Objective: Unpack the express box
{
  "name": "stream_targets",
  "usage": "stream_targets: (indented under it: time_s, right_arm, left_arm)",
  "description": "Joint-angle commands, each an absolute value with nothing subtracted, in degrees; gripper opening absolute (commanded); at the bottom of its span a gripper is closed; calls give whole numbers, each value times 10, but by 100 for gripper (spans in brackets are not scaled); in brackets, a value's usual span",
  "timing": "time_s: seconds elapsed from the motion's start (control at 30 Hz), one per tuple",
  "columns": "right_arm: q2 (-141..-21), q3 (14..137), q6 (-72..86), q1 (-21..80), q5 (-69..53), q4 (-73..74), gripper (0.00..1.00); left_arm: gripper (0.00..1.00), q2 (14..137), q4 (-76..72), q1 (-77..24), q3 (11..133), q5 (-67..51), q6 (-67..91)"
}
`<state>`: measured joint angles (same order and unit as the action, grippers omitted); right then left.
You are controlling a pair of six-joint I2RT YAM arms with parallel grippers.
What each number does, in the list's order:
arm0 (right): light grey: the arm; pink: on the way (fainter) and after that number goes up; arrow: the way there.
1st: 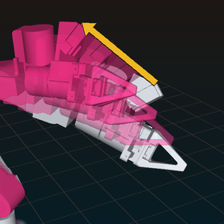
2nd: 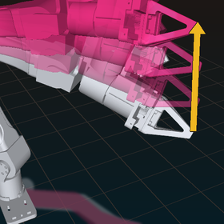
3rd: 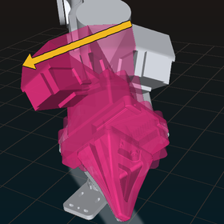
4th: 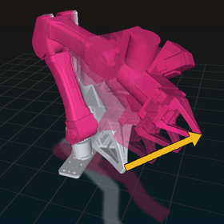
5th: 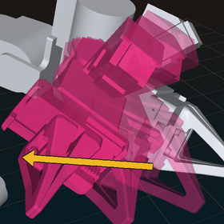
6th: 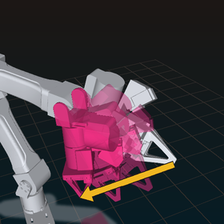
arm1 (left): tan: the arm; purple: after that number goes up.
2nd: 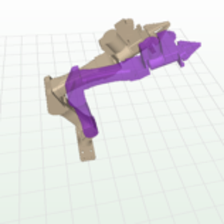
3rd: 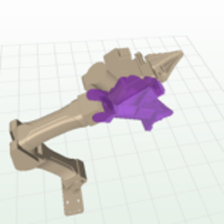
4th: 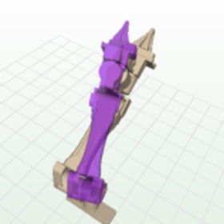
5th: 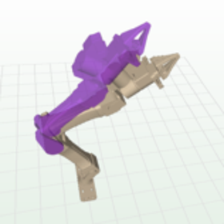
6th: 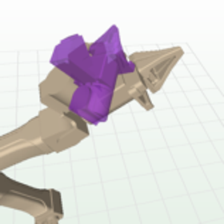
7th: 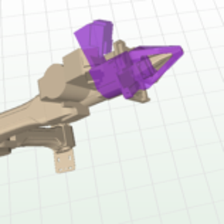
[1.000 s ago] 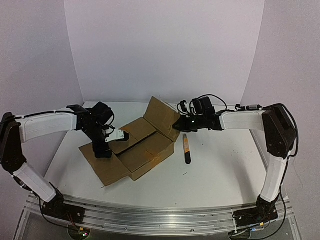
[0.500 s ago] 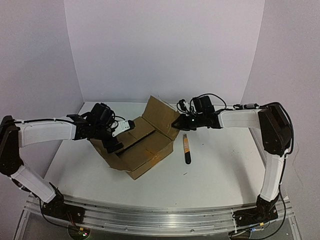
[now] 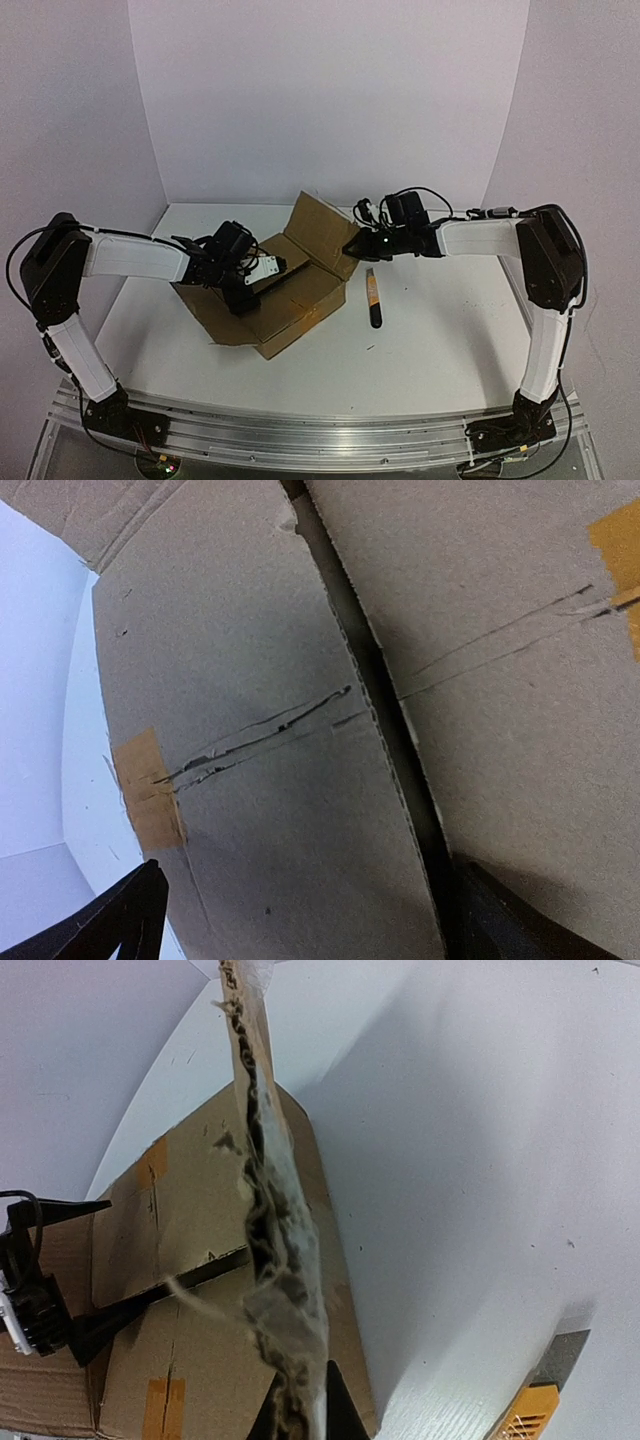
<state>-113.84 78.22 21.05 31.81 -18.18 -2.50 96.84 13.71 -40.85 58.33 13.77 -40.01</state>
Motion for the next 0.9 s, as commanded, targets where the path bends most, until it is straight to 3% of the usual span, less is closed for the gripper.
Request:
stream_targets:
  time_s: [0.0, 0.2, 0.4, 0.53, 0.63, 0.8, 0.87]
  right_arm:
    - [-1126, 787, 210, 322, -193, -43, 4]
    - [-1125, 790, 204, 322, -209, -53, 4]
    - [-1123, 784, 214, 319, -207, -55, 4]
    - [-1125, 778, 224, 312, -203, -56, 6]
    - [-1138, 791, 240, 302, -196, -56, 13]
    - [-1156, 829, 322, 271, -129, -44, 38]
    - [-1147, 851, 328, 269, -87, -1, 44]
  left_arm:
    - [100, 985, 104, -411, 595, 248, -452]
    - [92, 979, 23, -413, 553, 314, -535]
    - [49, 975, -24, -400, 575, 333, -579]
    - [3, 992, 61, -354, 677, 308, -522]
    - [0, 1011, 184, -319, 772, 254, -440]
    - [0, 1018, 338, -295, 863, 146, -306]
    - [0, 1010, 360, -295, 879, 112, -266]
